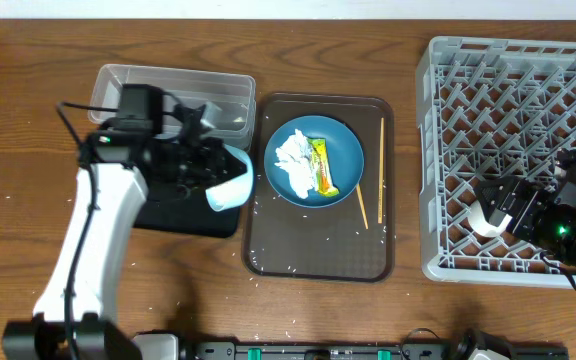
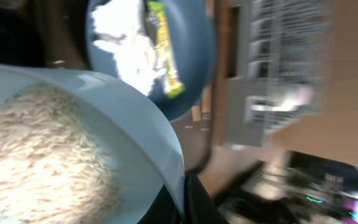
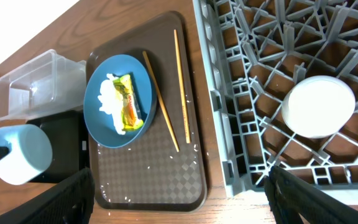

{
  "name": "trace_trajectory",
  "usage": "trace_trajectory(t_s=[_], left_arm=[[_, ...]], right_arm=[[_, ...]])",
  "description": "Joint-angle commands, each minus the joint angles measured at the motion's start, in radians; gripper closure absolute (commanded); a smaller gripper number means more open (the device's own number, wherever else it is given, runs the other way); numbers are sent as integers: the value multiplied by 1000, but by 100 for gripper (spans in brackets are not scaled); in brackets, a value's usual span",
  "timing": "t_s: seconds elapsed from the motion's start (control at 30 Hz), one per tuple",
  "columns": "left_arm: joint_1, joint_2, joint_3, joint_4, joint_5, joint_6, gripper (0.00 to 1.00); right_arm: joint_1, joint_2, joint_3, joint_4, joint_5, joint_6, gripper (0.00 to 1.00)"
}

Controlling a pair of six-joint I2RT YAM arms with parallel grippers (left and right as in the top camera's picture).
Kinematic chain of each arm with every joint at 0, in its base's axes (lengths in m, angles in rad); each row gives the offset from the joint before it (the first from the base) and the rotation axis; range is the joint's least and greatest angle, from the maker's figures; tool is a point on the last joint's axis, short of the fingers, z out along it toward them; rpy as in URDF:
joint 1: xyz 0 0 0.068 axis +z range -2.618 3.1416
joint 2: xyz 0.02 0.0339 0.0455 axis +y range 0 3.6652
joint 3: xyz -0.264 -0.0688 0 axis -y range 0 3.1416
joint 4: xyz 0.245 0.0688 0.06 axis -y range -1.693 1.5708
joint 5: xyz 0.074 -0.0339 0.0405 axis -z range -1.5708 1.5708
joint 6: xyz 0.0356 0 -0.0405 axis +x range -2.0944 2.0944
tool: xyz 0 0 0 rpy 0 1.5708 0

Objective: Sort waste into correct bins and load items into the dishwasher rack
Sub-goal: 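Tip the bowl over the black tray to pour out the rice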

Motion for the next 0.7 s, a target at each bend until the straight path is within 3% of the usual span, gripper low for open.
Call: trace_trajectory(t_s=[0.0, 0.2, 0.3, 0.67], left_arm=[[84, 82, -23, -38, 355, 194, 94], [166, 247, -24, -150, 566, 391, 94], [208, 294, -24, -157, 632, 399, 94], [320, 304, -30, -158, 632, 419, 94]], right_arm=[[10, -2, 11, 3, -4, 11, 14], [10, -1, 11, 3, -4, 11, 14], [10, -2, 11, 2, -4, 11, 14], [10, -2, 11, 6, -4, 11, 13]])
